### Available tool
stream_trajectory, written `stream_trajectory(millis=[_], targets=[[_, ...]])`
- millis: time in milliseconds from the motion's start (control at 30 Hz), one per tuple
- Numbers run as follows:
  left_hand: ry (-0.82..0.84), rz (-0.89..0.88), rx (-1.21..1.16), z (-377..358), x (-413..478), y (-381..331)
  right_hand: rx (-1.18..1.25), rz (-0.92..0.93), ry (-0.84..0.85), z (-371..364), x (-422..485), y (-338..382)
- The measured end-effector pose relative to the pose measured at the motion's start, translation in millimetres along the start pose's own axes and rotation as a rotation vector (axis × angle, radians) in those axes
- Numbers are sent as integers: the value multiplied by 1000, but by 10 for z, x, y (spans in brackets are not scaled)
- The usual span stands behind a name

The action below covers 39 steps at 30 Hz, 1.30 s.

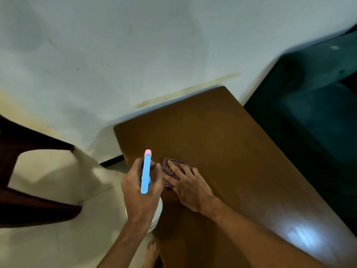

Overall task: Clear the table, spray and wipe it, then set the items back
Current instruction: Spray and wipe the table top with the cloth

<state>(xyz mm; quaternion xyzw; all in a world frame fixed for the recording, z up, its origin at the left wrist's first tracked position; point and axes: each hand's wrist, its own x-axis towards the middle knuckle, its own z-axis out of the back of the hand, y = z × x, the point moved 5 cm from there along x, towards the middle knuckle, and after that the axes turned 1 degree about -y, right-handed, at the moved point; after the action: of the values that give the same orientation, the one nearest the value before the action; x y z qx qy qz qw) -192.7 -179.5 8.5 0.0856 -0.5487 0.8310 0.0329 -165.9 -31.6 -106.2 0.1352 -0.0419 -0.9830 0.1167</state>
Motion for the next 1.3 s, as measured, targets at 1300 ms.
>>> stream_trajectory(millis=[1300], targets=[[135,-118,11,-1059,1219,-72,172,-419,-139,310,1307,-1110]])
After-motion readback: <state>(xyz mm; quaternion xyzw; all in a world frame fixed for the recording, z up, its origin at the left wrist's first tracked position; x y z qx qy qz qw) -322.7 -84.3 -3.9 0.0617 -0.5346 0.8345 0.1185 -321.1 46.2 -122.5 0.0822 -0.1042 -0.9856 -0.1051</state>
